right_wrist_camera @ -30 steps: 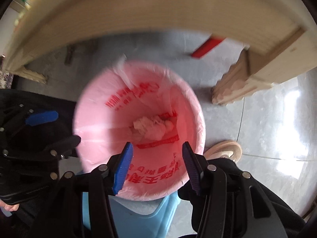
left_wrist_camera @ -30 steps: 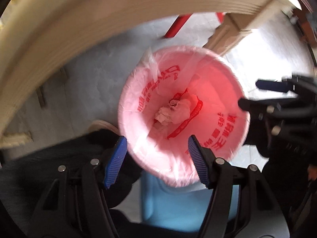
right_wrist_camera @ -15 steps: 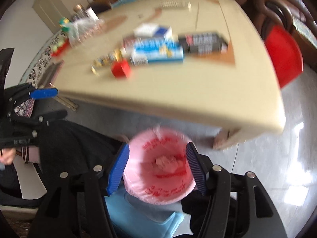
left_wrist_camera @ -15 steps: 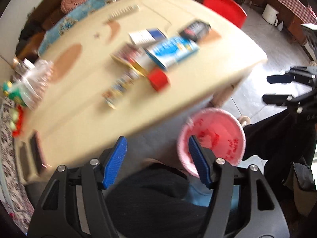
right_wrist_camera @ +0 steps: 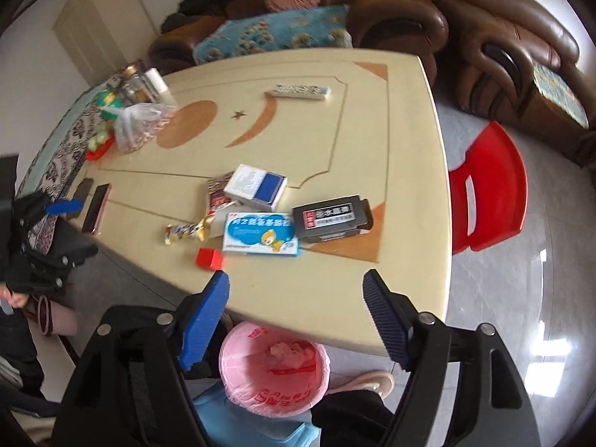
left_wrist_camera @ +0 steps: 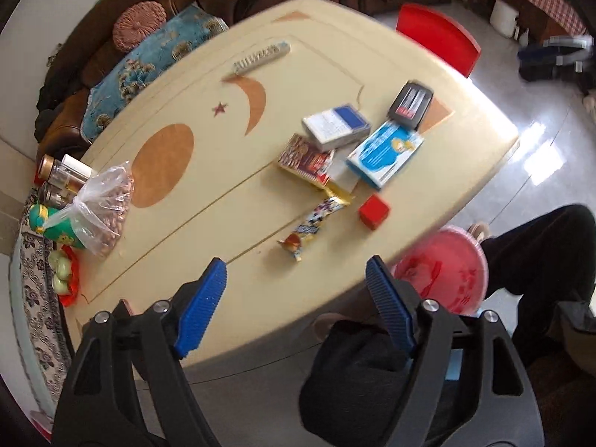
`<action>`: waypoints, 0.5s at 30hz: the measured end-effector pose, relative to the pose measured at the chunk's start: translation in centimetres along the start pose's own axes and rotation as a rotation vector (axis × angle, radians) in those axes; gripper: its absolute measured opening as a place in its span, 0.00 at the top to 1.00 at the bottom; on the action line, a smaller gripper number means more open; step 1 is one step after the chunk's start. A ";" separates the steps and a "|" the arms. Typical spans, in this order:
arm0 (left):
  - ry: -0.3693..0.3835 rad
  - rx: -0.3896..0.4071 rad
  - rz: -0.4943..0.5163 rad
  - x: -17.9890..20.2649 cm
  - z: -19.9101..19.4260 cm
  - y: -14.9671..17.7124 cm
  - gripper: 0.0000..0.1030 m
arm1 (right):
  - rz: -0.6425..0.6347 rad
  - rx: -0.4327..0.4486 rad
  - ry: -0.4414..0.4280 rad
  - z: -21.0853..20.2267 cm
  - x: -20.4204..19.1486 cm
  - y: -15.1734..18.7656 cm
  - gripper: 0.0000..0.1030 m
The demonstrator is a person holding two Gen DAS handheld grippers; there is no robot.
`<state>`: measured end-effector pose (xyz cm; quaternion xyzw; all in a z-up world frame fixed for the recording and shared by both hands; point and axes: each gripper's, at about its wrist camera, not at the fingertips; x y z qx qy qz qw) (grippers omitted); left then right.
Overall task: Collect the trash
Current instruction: 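Move the left gripper to the snack wrapper while the right gripper reaches the black box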
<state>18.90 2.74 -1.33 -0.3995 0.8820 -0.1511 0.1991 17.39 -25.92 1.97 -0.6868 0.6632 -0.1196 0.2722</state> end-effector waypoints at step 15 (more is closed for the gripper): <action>0.082 -0.107 0.192 -0.6 9.5 -1.0 0.26 | 0.253 -0.275 0.052 12.2 2.4 -3.5 0.29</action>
Point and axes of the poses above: each gripper's, at about its wrist camera, not at the fingertips, and z roughly the way its jaws point, x to its right, y to its underside, and after that the axes turned 9 degrees about x, right-handed
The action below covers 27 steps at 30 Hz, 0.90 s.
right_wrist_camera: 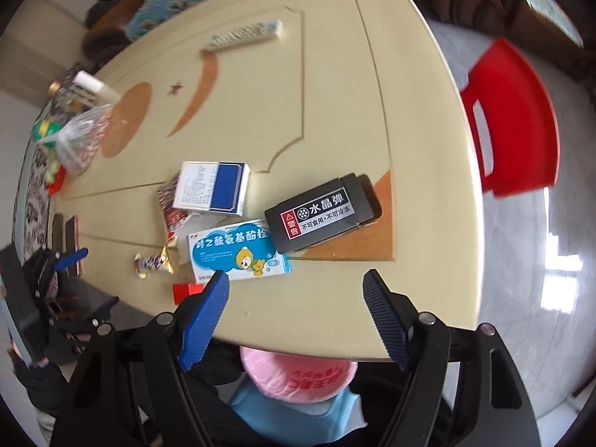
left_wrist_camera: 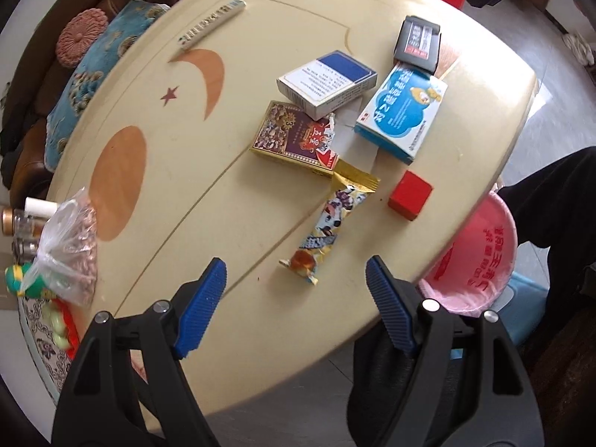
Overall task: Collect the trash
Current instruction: 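Move the left gripper to the snack wrapper while the right gripper reaches the black box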
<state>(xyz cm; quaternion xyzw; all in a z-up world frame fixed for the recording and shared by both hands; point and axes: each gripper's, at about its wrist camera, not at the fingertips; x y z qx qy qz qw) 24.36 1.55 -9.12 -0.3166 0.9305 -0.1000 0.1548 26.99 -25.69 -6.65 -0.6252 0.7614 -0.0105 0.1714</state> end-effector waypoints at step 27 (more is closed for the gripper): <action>-0.078 0.056 0.362 1.3 5.3 -0.3 0.26 | 0.257 -0.094 0.062 7.7 1.0 -2.4 0.29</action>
Point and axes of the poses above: each gripper's, at about its wrist camera, not at the fingertips, and z roughly the way its jaws point, x to its right, y to its underside, and after that the axes turned 9 degrees about x, right-handed
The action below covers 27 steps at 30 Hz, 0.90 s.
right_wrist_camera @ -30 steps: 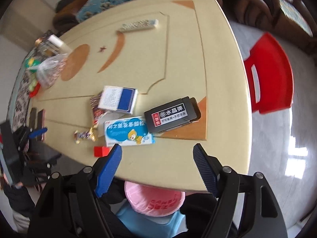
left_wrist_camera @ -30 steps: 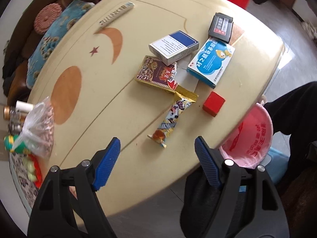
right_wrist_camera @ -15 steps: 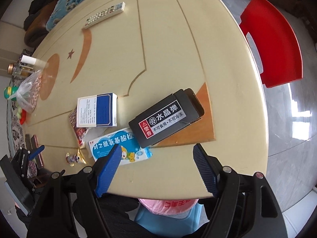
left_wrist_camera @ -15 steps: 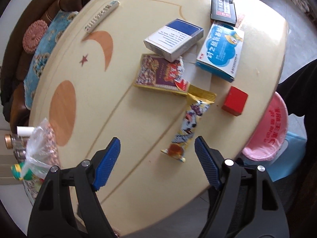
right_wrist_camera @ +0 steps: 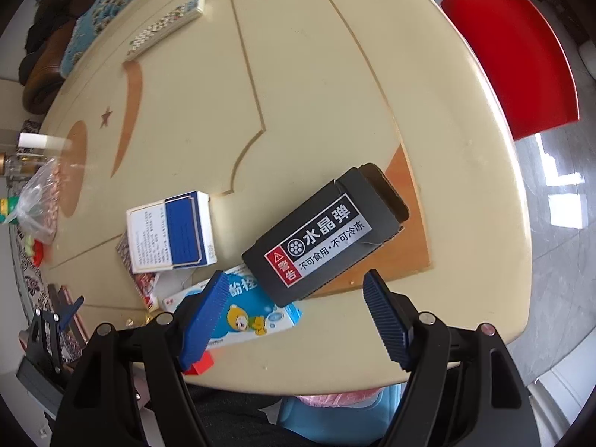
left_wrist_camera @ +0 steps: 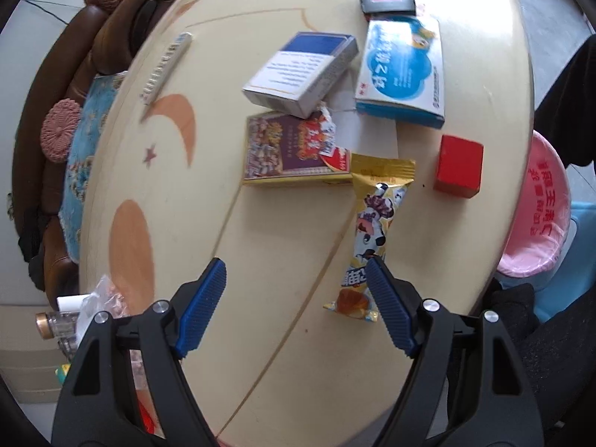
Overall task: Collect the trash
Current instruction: 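Move the left gripper to the snack wrapper while the right gripper reaches the black box, then close the left gripper on the snack wrapper while the right gripper grasps the black box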
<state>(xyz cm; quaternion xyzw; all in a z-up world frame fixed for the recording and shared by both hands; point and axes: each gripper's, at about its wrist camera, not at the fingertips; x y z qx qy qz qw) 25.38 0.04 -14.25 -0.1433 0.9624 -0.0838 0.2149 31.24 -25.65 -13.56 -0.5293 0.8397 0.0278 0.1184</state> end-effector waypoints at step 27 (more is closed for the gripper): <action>0.175 -0.004 -0.015 1.2 2.7 -0.1 0.24 | 0.076 -0.025 0.037 3.8 0.3 -2.0 0.27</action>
Point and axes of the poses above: each gripper's, at about its wrist camera, not at the fingertips, and z roughly the way its jaws point, x to its right, y to its underside, and after that the axes turned 9 degrees about x, right-handed
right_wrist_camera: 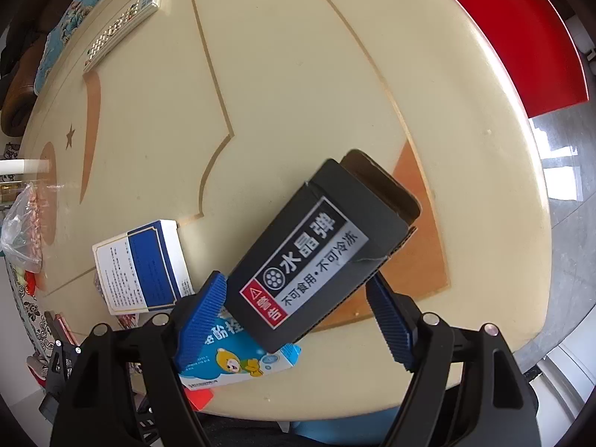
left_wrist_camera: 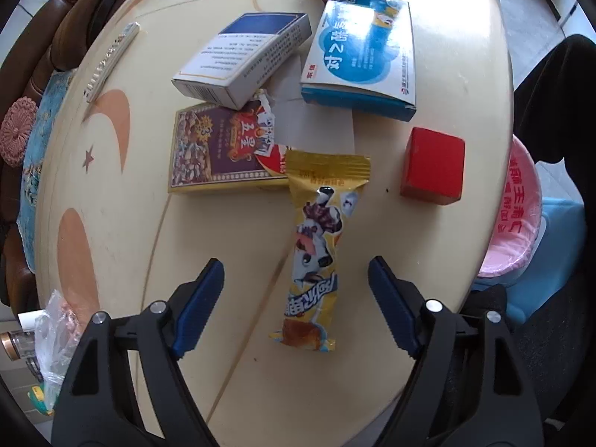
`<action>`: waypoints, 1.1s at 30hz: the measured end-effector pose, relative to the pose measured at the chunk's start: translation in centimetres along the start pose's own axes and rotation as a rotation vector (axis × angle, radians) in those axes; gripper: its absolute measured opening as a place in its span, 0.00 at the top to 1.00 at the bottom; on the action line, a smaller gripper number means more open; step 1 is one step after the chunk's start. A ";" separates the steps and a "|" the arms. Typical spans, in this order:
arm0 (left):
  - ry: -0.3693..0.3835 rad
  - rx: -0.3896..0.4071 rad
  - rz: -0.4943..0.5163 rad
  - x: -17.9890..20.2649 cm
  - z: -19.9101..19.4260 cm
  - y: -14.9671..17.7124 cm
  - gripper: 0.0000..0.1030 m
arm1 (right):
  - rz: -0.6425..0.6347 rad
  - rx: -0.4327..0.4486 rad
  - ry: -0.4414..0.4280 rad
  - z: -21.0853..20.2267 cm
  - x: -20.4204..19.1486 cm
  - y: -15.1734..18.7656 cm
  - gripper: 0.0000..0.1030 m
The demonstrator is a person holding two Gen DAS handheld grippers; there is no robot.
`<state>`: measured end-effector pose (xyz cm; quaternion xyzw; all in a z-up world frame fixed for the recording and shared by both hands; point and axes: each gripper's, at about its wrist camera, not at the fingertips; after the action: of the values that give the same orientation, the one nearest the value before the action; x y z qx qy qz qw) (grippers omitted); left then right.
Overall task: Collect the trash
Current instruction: 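Close the left gripper on the snack wrapper while the right gripper grasps the black box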
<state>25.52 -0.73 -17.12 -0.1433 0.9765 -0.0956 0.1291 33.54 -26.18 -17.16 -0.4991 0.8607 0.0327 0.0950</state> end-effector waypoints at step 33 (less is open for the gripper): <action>0.057 -0.024 -0.103 1.3 -0.4 -0.1 0.81 | -0.172 0.142 -0.024 -3.7 -0.2 0.6 0.74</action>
<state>24.19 -1.16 -16.99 -0.1921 0.9722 -0.0947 0.0942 32.59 -26.27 -13.48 -0.5628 0.8136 -0.0307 0.1428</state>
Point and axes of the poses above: each gripper's, at about its wrist camera, not at the fingertips, and z roughly the way its jaws point, x to its right, y to its underside, and after that the axes turned 9 degrees about x, right-handed
